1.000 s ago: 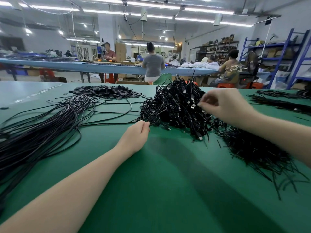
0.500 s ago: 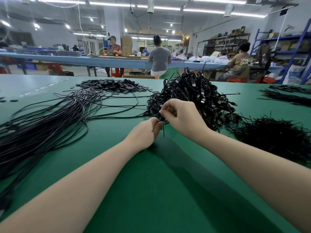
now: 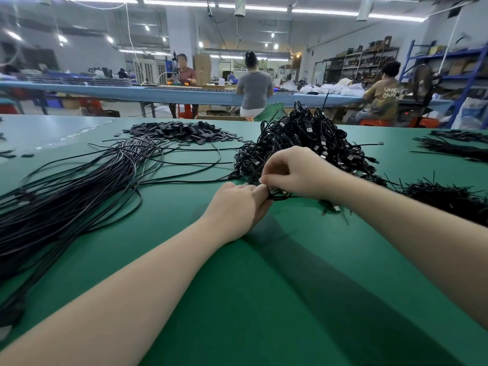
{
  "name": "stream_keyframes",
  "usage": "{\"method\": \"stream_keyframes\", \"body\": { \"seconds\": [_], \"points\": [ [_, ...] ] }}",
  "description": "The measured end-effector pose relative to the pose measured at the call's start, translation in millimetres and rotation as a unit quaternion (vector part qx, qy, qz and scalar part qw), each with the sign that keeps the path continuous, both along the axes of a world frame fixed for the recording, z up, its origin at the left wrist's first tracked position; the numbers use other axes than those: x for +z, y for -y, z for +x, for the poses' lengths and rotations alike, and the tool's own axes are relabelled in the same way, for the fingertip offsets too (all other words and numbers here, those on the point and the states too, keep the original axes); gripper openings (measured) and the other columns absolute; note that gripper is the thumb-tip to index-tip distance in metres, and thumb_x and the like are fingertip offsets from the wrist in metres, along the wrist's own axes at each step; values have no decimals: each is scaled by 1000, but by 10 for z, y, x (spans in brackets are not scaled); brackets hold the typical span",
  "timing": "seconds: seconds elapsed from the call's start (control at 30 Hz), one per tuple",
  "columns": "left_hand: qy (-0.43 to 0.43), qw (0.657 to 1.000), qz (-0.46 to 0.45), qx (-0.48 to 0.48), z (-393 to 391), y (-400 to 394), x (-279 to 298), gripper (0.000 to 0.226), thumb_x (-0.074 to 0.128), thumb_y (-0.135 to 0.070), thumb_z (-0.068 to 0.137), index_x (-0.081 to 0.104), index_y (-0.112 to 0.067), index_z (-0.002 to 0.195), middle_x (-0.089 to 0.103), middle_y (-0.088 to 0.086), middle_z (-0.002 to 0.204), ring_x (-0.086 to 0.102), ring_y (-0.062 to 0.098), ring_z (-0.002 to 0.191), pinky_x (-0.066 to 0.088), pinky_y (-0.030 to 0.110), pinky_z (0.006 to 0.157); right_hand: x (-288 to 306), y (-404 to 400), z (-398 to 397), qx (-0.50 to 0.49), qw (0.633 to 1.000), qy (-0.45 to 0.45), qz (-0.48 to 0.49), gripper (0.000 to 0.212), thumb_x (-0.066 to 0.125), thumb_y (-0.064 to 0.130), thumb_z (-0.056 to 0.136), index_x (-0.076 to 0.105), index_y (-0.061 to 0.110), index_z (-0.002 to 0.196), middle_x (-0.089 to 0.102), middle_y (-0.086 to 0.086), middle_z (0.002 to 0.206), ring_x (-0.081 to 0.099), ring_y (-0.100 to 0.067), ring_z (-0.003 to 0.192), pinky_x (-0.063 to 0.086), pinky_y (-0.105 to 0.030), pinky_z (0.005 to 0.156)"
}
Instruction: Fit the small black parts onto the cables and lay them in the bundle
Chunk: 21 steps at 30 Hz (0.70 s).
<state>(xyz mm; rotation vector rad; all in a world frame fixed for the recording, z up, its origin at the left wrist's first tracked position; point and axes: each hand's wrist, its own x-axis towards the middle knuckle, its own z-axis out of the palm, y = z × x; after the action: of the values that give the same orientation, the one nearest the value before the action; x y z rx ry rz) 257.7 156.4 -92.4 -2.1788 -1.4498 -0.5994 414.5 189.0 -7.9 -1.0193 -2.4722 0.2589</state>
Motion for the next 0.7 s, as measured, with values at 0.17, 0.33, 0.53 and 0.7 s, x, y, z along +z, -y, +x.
{"method": "stream_keyframes", "body": {
  "seconds": [0.17,0.33,0.53,0.7],
  "points": [
    [40,994,-15,-102,44,69,103,22,44,-30,100,37,-18,82,61,8,83,56,34,78,26,35,66,60,-207,265,-28,956,-21,-292,16,68,39,84,70,23,84,65,8,77,54,-6,66,42,-21,65],
    [170,976,-72,-115,124,124,67,24,45,-30,98,35,-19,79,45,-7,68,44,22,64,29,34,59,-316,-235,268,12,809,-214,-548,21,67,37,73,64,17,80,62,1,74,58,-9,63,43,-24,62],
    [185,966,-144,-106,95,109,43,23,41,-39,99,39,-21,84,43,-11,70,43,15,66,29,32,60,-541,-228,199,38,718,-334,-610,17,63,30,75,64,14,68,58,-1,72,54,-10,62,47,-19,58],
    [150,971,-154,-103,117,77,59,27,40,-39,100,44,-13,94,49,-4,83,51,24,78,39,40,68,-572,-245,216,32,710,-360,-605,15,61,27,77,61,13,73,62,1,65,58,-7,53,48,-19,49]
  ]
}}
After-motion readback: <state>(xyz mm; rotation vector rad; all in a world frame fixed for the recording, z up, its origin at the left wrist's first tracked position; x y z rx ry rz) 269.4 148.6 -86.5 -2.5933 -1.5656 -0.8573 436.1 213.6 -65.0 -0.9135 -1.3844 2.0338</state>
